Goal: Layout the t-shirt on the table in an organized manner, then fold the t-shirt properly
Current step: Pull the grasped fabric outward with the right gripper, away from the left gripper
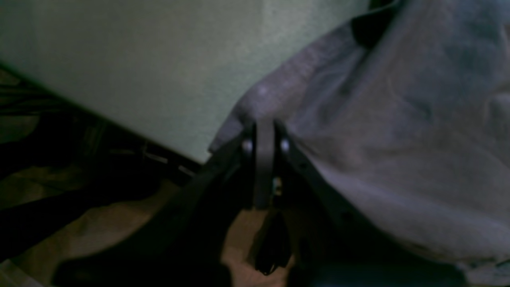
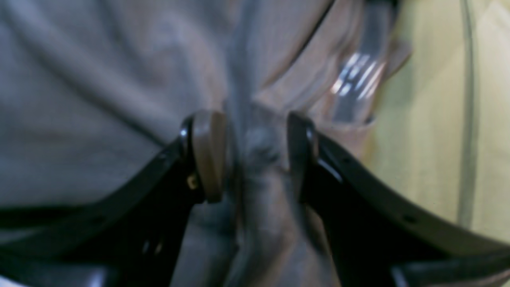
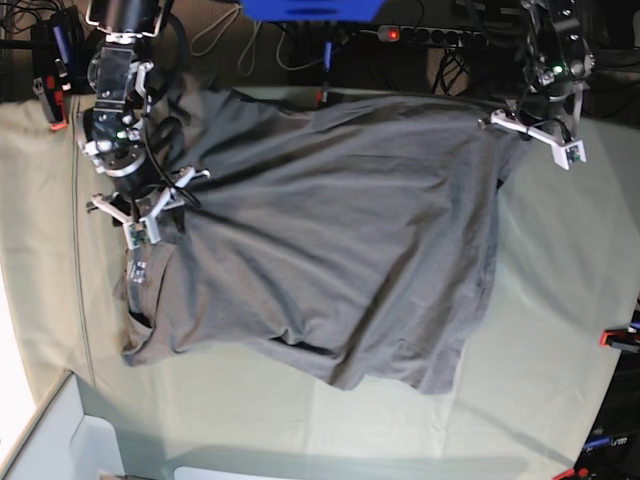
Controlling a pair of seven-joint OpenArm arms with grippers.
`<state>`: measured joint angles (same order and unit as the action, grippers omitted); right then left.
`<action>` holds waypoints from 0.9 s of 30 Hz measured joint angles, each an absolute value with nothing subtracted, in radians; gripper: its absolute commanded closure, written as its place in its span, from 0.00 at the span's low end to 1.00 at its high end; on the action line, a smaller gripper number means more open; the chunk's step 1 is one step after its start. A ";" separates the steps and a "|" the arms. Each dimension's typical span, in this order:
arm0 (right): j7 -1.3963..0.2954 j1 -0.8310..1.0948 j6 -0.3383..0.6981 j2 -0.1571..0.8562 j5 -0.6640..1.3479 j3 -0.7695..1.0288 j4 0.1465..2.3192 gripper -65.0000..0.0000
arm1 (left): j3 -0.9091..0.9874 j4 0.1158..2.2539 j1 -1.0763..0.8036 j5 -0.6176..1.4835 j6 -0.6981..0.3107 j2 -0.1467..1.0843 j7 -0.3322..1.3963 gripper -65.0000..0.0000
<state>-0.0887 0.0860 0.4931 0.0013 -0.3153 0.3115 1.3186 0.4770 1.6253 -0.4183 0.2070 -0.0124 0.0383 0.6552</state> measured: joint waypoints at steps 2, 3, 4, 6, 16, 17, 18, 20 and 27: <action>-0.083 0.068 0.493 0.014 -0.314 0.308 1.291 0.60 | 0.477 1.625 -0.418 0.207 -0.012 0.034 0.656 1.00; -0.081 0.057 0.493 0.025 -0.313 0.301 1.278 0.60 | 0.477 1.625 -0.418 0.207 -0.012 0.032 0.656 1.00; -0.080 0.044 0.493 0.036 -0.312 0.292 1.260 0.60 | 0.477 1.625 -0.419 0.207 -0.012 0.031 0.655 1.00; -0.077 0.030 0.492 0.063 -0.311 0.275 1.217 0.61 | 0.477 1.625 -0.418 0.207 -0.012 0.030 0.655 1.00; -0.074 0.023 0.492 0.089 -0.310 0.274 1.165 0.96 | 0.477 1.625 -0.418 0.207 -0.012 0.030 0.655 1.00; -0.074 0.025 0.492 0.088 -0.309 0.283 1.165 1.00 | 0.477 1.625 -0.418 0.207 -0.012 0.030 0.655 1.00; -0.074 0.026 0.493 0.087 -0.310 0.296 1.168 1.00 | 0.477 1.625 -0.418 0.207 -0.012 0.030 0.655 1.00; -0.077 0.030 0.493 0.083 -0.311 0.328 1.183 1.00 | 0.477 1.625 -0.418 0.207 -0.012 0.030 0.655 1.00; -0.078 0.045 0.493 0.084 -0.311 0.380 1.264 1.00 | 0.477 1.625 -0.417 0.212 -0.012 0.027 0.655 1.00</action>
